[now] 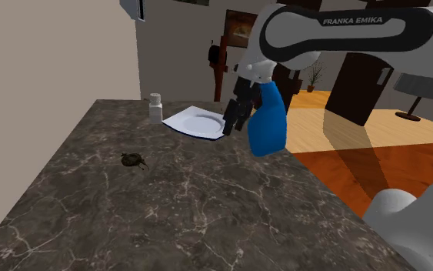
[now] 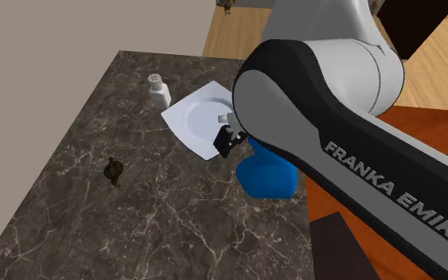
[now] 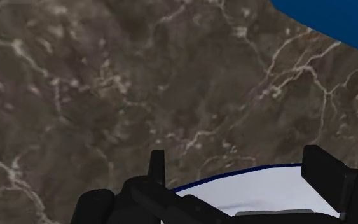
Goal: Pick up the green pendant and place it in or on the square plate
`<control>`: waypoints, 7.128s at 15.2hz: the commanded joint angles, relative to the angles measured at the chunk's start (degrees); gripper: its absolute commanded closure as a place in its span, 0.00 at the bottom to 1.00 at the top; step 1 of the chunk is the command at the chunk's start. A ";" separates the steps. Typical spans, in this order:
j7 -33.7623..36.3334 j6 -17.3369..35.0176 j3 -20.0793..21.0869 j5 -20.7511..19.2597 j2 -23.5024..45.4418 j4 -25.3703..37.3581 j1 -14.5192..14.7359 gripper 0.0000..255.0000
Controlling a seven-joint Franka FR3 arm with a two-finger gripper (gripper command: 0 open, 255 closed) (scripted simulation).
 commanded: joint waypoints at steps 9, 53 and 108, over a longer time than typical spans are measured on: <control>-2.90 -0.63 4.26 3.23 15.57 17.68 5.36 0.00; 14.48 -6.35 11.31 -12.32 31.72 39.04 20.01 0.00; 4.43 -18.31 7.27 -11.85 34.02 52.50 13.27 1.00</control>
